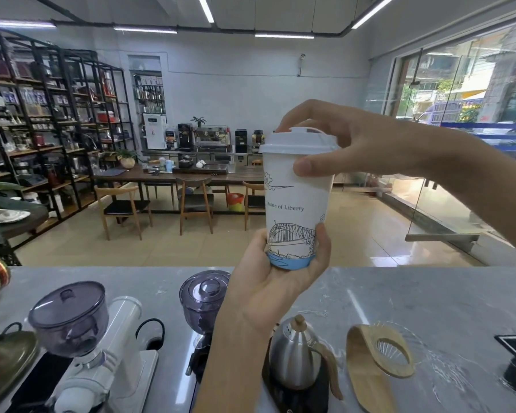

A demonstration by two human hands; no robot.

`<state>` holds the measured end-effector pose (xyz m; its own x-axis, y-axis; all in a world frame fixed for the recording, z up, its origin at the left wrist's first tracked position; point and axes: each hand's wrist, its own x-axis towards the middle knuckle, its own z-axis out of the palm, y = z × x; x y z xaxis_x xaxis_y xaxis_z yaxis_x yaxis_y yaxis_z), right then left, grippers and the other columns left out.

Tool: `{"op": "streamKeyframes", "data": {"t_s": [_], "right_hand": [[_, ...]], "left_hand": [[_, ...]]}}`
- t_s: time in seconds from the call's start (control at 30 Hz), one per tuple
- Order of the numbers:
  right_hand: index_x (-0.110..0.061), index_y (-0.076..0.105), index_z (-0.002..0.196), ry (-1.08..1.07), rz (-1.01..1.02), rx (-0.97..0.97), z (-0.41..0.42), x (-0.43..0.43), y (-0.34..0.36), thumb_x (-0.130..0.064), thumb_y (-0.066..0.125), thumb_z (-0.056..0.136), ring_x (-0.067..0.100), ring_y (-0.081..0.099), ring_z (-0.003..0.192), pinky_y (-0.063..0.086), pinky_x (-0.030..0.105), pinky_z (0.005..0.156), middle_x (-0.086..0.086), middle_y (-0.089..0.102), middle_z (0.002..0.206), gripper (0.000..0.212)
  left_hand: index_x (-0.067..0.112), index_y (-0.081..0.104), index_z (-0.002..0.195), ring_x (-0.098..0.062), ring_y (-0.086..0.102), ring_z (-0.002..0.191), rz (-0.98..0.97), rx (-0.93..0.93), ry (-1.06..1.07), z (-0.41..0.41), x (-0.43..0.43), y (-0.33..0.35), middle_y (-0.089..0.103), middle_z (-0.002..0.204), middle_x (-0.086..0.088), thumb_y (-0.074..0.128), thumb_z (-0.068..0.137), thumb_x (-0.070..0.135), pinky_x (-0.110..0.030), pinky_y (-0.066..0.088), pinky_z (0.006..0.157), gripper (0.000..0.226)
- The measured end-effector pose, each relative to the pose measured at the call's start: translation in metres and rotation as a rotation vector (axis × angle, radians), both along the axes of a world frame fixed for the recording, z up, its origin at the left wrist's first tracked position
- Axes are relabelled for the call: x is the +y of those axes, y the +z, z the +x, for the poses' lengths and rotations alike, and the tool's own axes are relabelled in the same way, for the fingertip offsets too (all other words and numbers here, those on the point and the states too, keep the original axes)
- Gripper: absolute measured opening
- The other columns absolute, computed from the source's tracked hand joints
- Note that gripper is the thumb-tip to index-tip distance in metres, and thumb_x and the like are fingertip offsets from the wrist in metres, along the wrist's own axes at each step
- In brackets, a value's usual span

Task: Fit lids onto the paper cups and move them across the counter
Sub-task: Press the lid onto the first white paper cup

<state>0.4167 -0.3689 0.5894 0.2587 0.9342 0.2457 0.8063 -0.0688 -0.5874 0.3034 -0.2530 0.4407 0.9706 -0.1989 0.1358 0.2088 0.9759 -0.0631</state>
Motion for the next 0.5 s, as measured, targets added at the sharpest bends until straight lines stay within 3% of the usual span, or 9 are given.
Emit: {"op": "streamKeyframes", "data": {"t_s": [0.13,0.3,0.43,0.5], "right_hand": [[-0.056,0.053,0.109,0.019,-0.006,0.014,0.001,-0.007,-0.001,-0.055,0.076,0.069,-0.001,0.065,0.103,0.059,0.020,0.071,-0.028,0.060,0.115,0.046],[-0.050,0.051,0.121,0.007,-0.078,0.116,-0.008,-0.010,-0.005,-0.067,0.063,0.073,-0.001,0.065,0.103,0.060,0.025,0.073,-0.029,0.060,0.117,0.052],[-0.055,0.047,0.119,-0.114,-0.083,0.059,-0.024,-0.001,-0.012,-0.083,0.059,0.063,0.001,0.068,0.094,0.061,0.025,0.065,-0.021,0.057,0.122,0.063],[-0.057,0.045,0.118,-0.175,-0.060,0.038,-0.031,0.008,-0.019,-0.083,0.065,0.058,-0.001,0.072,0.082,0.062,0.024,0.061,-0.016,0.060,0.114,0.069]], "left_hand": [[-0.003,0.059,0.133,-0.038,0.055,0.103,0.033,-0.028,0.051,-0.001,-0.006,-0.002,0.058,0.131,-0.022,0.062,0.080,0.008,-0.053,0.059,0.077,0.054],[-0.004,0.079,0.089,-0.033,0.064,0.079,0.196,0.084,0.438,0.006,-0.025,-0.008,0.074,0.097,-0.023,0.056,0.083,0.012,-0.043,0.062,0.065,0.028],[0.007,0.079,0.084,-0.027,0.068,0.076,0.306,0.162,0.731,0.011,-0.030,-0.018,0.076,0.093,-0.016,0.045,0.097,0.022,-0.037,0.060,0.065,0.039],[0.010,0.077,0.089,-0.025,0.072,0.076,0.354,0.168,0.835,0.010,-0.029,-0.022,0.077,0.094,-0.014,0.046,0.097,0.025,-0.036,0.060,0.068,0.036]]}}
